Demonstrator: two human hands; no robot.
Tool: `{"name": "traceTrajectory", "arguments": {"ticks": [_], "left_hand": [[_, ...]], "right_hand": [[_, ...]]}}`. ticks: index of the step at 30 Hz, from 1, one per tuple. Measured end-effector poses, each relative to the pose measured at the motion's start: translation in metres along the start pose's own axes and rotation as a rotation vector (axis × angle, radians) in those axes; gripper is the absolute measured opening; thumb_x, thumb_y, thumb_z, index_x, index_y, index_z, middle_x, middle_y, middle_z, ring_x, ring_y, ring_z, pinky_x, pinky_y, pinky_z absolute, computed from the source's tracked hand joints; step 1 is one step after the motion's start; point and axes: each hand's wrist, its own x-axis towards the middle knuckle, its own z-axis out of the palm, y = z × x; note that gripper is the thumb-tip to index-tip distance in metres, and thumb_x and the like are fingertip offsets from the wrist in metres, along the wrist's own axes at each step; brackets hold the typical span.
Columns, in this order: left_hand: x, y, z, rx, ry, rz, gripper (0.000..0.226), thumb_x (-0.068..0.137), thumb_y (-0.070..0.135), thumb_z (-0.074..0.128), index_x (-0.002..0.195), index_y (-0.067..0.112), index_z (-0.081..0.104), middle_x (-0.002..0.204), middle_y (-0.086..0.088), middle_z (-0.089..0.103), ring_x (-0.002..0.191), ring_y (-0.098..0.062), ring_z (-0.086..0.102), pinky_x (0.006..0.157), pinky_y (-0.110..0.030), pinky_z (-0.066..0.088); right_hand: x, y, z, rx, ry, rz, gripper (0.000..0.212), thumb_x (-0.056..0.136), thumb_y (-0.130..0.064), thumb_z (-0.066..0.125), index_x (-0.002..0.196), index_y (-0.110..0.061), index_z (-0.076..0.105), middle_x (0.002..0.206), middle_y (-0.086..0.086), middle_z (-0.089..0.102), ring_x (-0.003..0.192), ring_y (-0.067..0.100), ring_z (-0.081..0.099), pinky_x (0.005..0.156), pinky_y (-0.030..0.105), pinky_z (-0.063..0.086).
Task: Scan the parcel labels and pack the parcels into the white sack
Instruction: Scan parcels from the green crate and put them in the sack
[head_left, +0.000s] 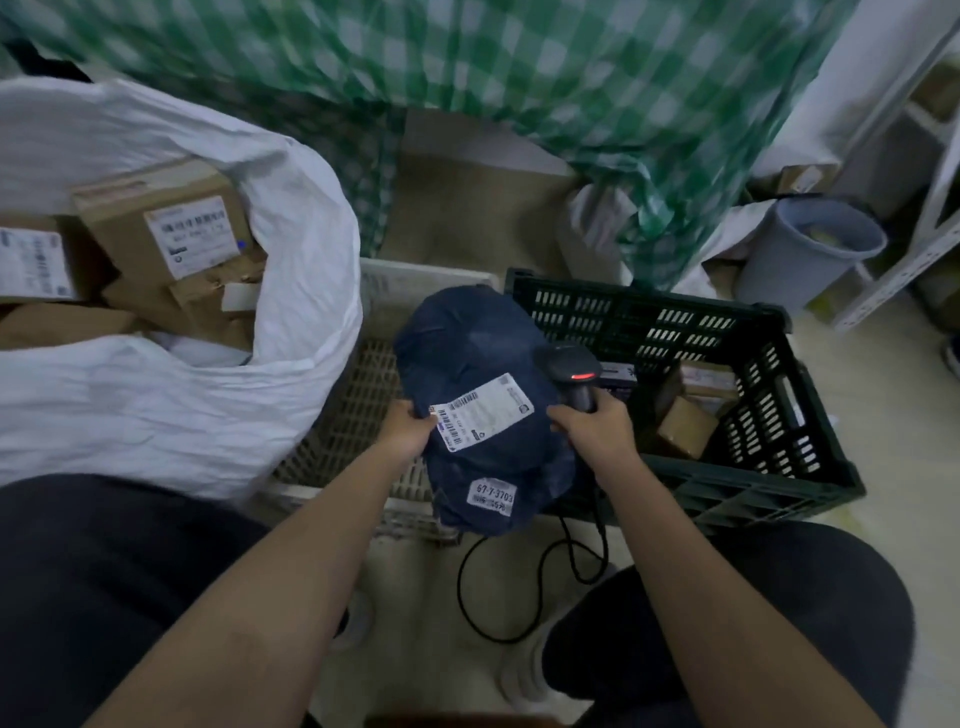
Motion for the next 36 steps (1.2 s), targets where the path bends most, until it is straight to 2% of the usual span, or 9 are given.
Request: {"name": "traceTrajectory", "arguments": {"ticks": [4,8,12,16,19,25,28,32,36], "left_hand": [[-0.011,-0.004,0.004,-0.075,0.018,0.01,0.005,0.095,0.008,0.056,0.093,0.008,0.051,0.09,-0.007,0.06,0.082,-0.025,0.057,0.075,-0.042,0.048],[-0.013,-0.006,0.005,-0.204,0.052,0.059,0.022,0.093,0.002,0.056,0.108,0.015,0.045,0.112,-0.004,0.058,0.1,-0.021,0.058,0.086,-0.038,0.051],[-0.01,0.009,0.009,-0.201,0.016,0.178,0.026,0.094,-0.003,0.05,0.109,0.019,0.047,0.114,-0.005,0.064,0.096,-0.015,0.062,0.069,-0.021,0.053],[-0.006,0.046,0.017,-0.16,-0.06,0.262,0.028,0.096,-0.002,0.045,0.116,0.019,0.045,0.119,-0.006,0.066,0.1,-0.02,0.066,0.083,-0.037,0.055],[-0.005,0.079,0.022,-0.095,-0.125,0.345,0.027,0.099,-0.001,0.04,0.115,0.02,0.043,0.114,-0.005,0.067,0.099,-0.02,0.065,0.083,-0.036,0.053],[-0.007,0.153,0.019,-0.009,-0.262,0.561,0.025,0.099,-0.003,0.038,0.105,0.02,0.047,0.096,0.002,0.069,0.089,-0.013,0.066,0.079,-0.027,0.051],[-0.004,0.173,0.017,0.023,-0.263,0.624,0.03,0.098,-0.004,0.04,0.101,0.023,0.052,0.092,0.002,0.069,0.086,-0.012,0.066,0.083,-0.027,0.05],[-0.004,0.176,0.02,0.07,-0.255,0.615,0.028,0.098,-0.007,0.039,0.114,0.012,0.052,0.091,0.002,0.064,0.075,0.001,0.062,0.069,-0.01,0.049],[0.014,0.136,0.015,0.189,-0.21,0.514,0.033,0.096,-0.006,0.041,0.12,0.013,0.052,0.117,-0.008,0.062,0.109,-0.018,0.059,0.092,-0.027,0.049]], "right_hand": [[-0.021,0.016,0.011,-0.069,-0.092,-0.044,0.013,0.084,-0.012,0.071,0.079,-0.011,0.059,0.07,0.011,0.065,0.061,0.019,0.059,0.056,0.026,0.047],[-0.033,0.029,0.017,-0.134,-0.114,-0.062,0.016,0.083,-0.022,0.072,0.081,-0.01,0.062,0.071,0.008,0.067,0.068,0.021,0.062,0.061,0.029,0.049],[-0.038,0.028,0.014,-0.15,-0.031,-0.091,0.016,0.084,-0.019,0.072,0.079,-0.011,0.059,0.068,-0.004,0.06,0.064,0.009,0.055,0.054,0.021,0.04],[-0.03,0.012,0.006,-0.054,0.076,-0.107,0.011,0.086,-0.018,0.069,0.085,-0.013,0.059,0.075,-0.006,0.061,0.074,0.011,0.057,0.062,0.024,0.043],[-0.022,-0.001,-0.001,0.039,0.143,-0.142,0.008,0.088,-0.018,0.068,0.09,-0.018,0.06,0.08,-0.013,0.062,0.079,0.009,0.059,0.063,0.017,0.043],[-0.015,-0.034,-0.016,0.257,0.241,-0.254,0.016,0.089,-0.018,0.068,0.09,-0.031,0.06,0.09,-0.009,0.068,0.087,0.006,0.064,0.077,0.027,0.052],[-0.016,-0.041,-0.019,0.32,0.291,-0.273,0.009,0.088,-0.019,0.068,0.088,-0.025,0.062,0.088,0.0,0.071,0.084,0.013,0.067,0.074,0.029,0.051],[-0.016,-0.036,-0.019,0.287,0.252,-0.226,0.007,0.088,-0.019,0.069,0.09,-0.019,0.062,0.085,-0.001,0.069,0.08,0.009,0.065,0.07,0.028,0.05],[-0.014,-0.017,-0.015,0.203,0.097,-0.132,0.009,0.086,-0.017,0.07,0.084,-0.021,0.062,0.083,0.006,0.07,0.077,0.018,0.065,0.071,0.036,0.05]]}}
